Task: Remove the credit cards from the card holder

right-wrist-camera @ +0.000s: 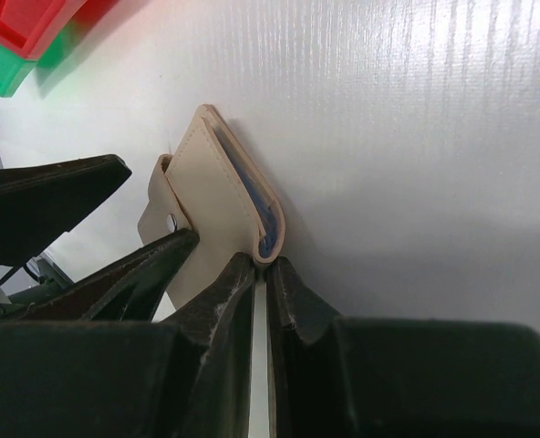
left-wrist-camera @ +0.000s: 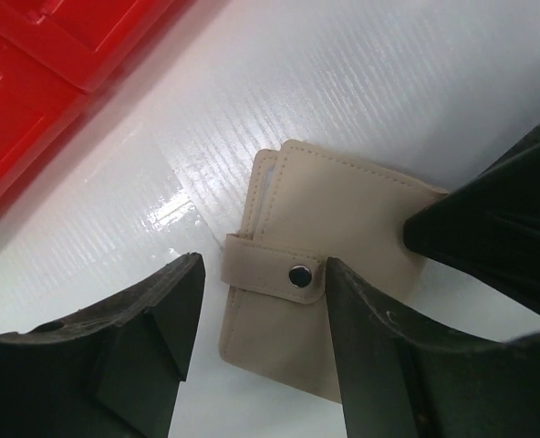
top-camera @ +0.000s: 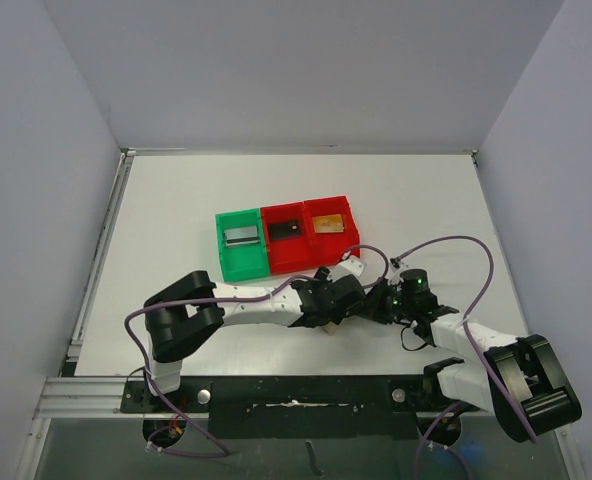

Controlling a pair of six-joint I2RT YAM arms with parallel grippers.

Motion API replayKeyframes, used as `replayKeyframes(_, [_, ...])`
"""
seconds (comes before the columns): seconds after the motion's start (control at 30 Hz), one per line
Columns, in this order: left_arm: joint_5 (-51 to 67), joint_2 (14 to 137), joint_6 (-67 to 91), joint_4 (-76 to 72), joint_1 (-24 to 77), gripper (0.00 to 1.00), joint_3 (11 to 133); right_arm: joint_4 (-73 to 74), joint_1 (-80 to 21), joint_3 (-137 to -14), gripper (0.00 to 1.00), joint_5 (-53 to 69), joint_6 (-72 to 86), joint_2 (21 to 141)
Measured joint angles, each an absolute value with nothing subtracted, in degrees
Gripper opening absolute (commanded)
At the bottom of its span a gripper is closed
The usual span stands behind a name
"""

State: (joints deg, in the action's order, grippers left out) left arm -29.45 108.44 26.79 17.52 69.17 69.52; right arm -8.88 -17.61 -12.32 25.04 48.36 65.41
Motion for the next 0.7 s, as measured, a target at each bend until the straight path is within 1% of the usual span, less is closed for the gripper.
replayKeyframes(0.2, [-32.03, 108.44, 28.82, 18.09, 69.23, 0.38, 69.52, -9.41, -17.67, -12.38, 0.0, 25.3, 48.4, 65.41])
replayKeyframes(0.33, [-32.88, 108.33, 29.76, 17.3, 69.23, 0.34, 69.1, -9.82, -17.67, -12.75, 0.0, 25.58, 48.4, 65.41])
replayKeyframes(0.5, [-33.43, 107.79, 30.92, 16.45, 69.23, 0.26, 68.34, -10.26, -17.69, -12.86, 0.0, 26.15, 48.4, 65.41])
replayKeyframes(0.57, [-33.45, 107.59, 31.11, 16.08, 69.23, 0.24, 68.05, -10.41, -17.69, -12.86, 0.0, 26.26, 48.38, 65.41])
replayKeyframes(0.7, [-38.17, 107.31, 30.35, 19.11, 67.42, 0.2, 66.52, -8.8, -17.61, -12.86, 0.0, 25.91, 47.99, 65.41])
